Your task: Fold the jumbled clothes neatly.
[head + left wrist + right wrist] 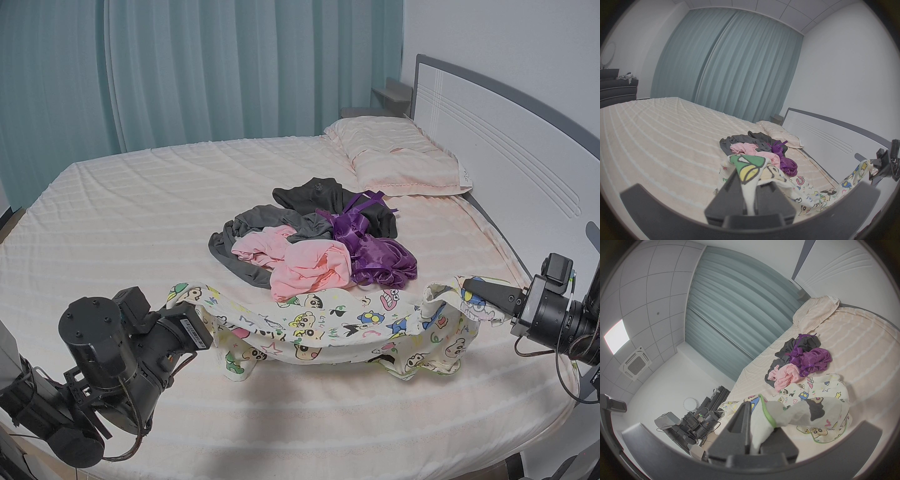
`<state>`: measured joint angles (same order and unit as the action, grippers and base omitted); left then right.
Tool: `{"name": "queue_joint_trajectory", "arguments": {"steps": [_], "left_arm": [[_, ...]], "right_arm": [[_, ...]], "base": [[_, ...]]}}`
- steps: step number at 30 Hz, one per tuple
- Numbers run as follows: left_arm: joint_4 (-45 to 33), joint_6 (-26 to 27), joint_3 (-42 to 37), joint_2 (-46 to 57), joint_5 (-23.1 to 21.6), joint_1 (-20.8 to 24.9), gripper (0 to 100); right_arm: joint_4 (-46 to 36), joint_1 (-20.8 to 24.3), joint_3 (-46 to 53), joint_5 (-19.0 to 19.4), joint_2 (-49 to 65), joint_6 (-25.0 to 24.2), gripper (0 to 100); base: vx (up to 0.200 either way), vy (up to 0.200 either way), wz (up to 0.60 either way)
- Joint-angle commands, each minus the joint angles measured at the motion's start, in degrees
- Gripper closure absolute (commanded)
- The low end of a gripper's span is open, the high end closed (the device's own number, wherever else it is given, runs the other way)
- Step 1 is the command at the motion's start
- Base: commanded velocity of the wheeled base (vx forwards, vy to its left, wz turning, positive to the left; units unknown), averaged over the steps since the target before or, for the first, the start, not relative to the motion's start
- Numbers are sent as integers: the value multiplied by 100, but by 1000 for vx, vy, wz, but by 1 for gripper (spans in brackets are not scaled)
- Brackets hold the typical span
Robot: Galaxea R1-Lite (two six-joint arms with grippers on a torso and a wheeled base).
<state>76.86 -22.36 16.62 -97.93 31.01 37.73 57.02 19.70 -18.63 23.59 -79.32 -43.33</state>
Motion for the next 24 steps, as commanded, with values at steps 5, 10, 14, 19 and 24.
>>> {"name": "queue_joint_trajectory", "arguments": {"steps": [5, 10, 14, 19, 24], "left_arm": [[4, -23, -44, -33, 98, 77, 100], [4, -146, -71, 19, 124, 94, 100], [4, -155, -80, 10, 151, 94, 100], [4, -304, 79, -33, 256, 41, 100], [-5, -445, 96, -16, 362, 33, 100]], "right_arm": [[11, 43, 43, -3, -30, -9, 100], [11, 34, 43, -12, 5, 0, 100], [3, 34, 43, -12, 93, -18, 100], [3, 25, 35, -12, 84, -9, 100], [-6, 25, 35, -12, 57, -9, 100]], "base": [[-200, 0, 0], [-200, 0, 0], [-150, 0, 0], [0, 0, 0], [0, 0, 0]]}}
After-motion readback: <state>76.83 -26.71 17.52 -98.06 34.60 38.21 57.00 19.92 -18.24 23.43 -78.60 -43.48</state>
